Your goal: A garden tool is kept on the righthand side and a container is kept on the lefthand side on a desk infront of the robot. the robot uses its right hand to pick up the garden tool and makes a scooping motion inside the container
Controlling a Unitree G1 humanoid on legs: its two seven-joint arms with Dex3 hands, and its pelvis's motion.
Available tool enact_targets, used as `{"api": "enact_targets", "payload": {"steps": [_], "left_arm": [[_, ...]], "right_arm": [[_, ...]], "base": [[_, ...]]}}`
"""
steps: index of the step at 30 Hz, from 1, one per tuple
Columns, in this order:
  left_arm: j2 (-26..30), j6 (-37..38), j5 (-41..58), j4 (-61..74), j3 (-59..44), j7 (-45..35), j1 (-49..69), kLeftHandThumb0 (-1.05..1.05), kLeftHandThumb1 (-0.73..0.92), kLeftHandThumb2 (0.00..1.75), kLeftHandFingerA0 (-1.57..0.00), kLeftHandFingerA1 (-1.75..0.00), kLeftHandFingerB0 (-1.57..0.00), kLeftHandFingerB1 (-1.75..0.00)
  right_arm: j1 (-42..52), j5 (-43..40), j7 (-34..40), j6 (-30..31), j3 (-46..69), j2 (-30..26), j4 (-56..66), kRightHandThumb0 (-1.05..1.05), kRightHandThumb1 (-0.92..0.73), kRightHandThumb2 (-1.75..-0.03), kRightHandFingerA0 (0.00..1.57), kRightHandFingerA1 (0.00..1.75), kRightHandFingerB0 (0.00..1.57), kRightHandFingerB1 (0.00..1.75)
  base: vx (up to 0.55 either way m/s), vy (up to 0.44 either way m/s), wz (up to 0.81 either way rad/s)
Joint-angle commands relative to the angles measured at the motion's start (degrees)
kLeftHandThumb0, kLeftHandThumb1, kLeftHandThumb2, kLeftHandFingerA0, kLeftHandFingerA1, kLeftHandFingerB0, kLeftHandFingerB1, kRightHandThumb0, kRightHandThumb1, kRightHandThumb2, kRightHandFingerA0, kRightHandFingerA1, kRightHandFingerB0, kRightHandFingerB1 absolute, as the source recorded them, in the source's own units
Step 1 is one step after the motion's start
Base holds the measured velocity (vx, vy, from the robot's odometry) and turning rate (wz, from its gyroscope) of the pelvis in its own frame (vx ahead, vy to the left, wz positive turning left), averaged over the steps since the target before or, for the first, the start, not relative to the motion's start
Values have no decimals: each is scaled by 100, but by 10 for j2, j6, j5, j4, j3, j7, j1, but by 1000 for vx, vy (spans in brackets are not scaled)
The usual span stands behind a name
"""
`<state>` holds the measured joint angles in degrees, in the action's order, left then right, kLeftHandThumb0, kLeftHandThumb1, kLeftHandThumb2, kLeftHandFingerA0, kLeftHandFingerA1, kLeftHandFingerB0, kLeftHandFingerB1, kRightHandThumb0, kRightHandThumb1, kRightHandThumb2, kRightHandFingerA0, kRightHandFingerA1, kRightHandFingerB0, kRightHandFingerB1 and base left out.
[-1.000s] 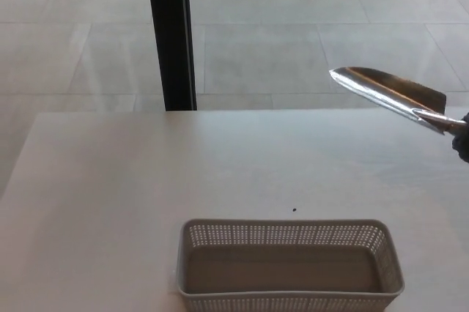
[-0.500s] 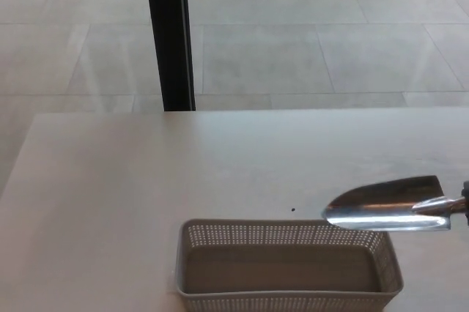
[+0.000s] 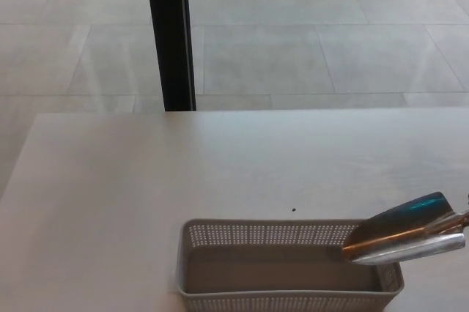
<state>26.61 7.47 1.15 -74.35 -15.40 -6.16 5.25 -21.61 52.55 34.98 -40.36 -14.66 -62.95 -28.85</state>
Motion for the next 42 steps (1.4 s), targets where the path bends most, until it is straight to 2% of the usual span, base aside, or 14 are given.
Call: {"api": "enact_targets", "payload": {"steps": [1, 3, 7, 11, 12, 13, 14, 19, 21, 26, 30, 35, 36, 42], "left_arm": [[16, -2, 5, -6, -5, -3, -8, -51, 63, 59, -65, -66, -60, -44], [20, -4, 3, 5, -2, -2, -6, -55, 62, 59, -51, -66, -57, -44], [20, 2, 5, 6, -3, -8, -6, -53, 61, 58, -60, -71, -61, -46], [18, 1, -3, 6, 5, 1, -5, -56, 63, 59, -59, -64, -58, -42], [18, 6, -1, 6, 4, -7, -4, -54, 65, 59, -56, -64, -56, -43], [19, 5, 1, 5, 3, -8, -4, -54, 63, 59, -59, -63, -59, -43], [17, 2, 3, 4, 1, -5, -6, -53, 63, 59, -57, -62, -58, -43], [12, 0, 8, 0, -4, -5, -7, -53, 63, 59, -62, -69, -59, -44], [12, 1, 6, 2, -1, -5, -8, -54, 63, 59, -64, -69, -61, -44], [11, 2, 10, 1, -6, -6, -9, -53, 62, 59, -65, -70, -63, -46], [6, 3, 15, 1, -9, -14, -5, -52, 62, 59, -68, -69, -62, -46], [2, 3, 10, -5, -7, -6, -5, -50, 62, 58, -64, -63, -61, -44], [3, 3, 3, -6, -2, 2, -5, -52, 63, 58, -64, -65, -60, -44], [2, 2, -1, -9, 2, 1, -9, -52, 62, 59, -70, -71, -59, -42]], "right_arm": [[-32, 92, 91, -9, -21, -34, -16, -31, -53, -57, 92, 158, 100, 82], [-40, 86, 72, -23, -21, -46, -5, -27, -46, -69, 88, 155, 90, 104], [-53, 98, 83, -22, -27, -54, 3, -25, -45, -72, 88, 163, 86, 115], [-79, 113, 79, -33, -34, -51, 37, -31, -57, -63, 93, 159, 90, 113], [-82, 110, 77, -40, -35, -47, 41, -30, -39, -89, 118, 129, 95, 106], [-82, 101, 57, -42, -35, -40, 51, -29, -53, -64, 94, 154, 90, 113], [-77, 89, 25, -42, -35, -33, 69, -32, -54, -64, 95, 149, 94, 96], [-39, 97, -45, -14, -47, -16, 132, -36, -55, -61, 86, 156, 101, 67], [-27, 101, -64, -3, -56, 0, 135, -37, -65, -59, 87, 156, 101, 81], [-6, 143, -117, 49, -81, 20, 164, -41, -68, -60, 83, 156, 97, 75], [19, 114, -168, 86, -94, 66, 165, -39, -63, -59, 97, 161, 95, 69], [32, 121, -216, 125, -110, 97, 162, -38, -74, -69, 93, 159, 91, 68], [34, 111, -205, 124, -112, 108, 148, -37, -71, -73, 93, 159, 94, 78], [50, 77, -335, 185, -119, 148, 186, -32, -76, -69, 87, 165, 83, 82]], "base": [[0, 0, 0], [0, 0, 0], [0, 0, 0], [0, 0, 0], [0, 0, 0], [0, 0, 0], [0, 0, 0], [0, 0, 0], [0, 0, 0], [0, 0, 0], [0, 0, 0], [0, 0, 0], [0, 0, 0], [0, 0, 0]]}}
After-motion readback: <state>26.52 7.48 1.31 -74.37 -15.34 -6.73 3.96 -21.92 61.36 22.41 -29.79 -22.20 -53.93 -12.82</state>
